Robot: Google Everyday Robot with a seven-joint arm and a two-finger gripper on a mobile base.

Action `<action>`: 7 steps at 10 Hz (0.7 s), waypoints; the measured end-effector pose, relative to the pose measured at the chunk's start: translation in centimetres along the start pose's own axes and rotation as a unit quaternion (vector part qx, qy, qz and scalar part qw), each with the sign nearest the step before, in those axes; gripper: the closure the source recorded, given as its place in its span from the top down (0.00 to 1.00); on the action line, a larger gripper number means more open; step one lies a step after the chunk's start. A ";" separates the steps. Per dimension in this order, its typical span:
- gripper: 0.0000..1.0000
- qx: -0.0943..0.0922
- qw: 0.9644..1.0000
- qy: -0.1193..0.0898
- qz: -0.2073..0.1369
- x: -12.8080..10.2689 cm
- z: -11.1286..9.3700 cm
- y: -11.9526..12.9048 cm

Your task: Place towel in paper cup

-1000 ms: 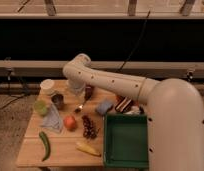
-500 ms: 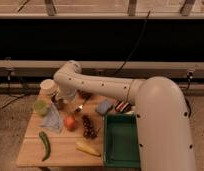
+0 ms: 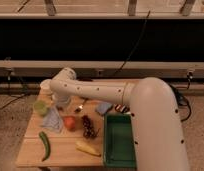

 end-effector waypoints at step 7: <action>0.65 -0.043 0.998 0.001 -0.041 -1.0 3.1 -1.5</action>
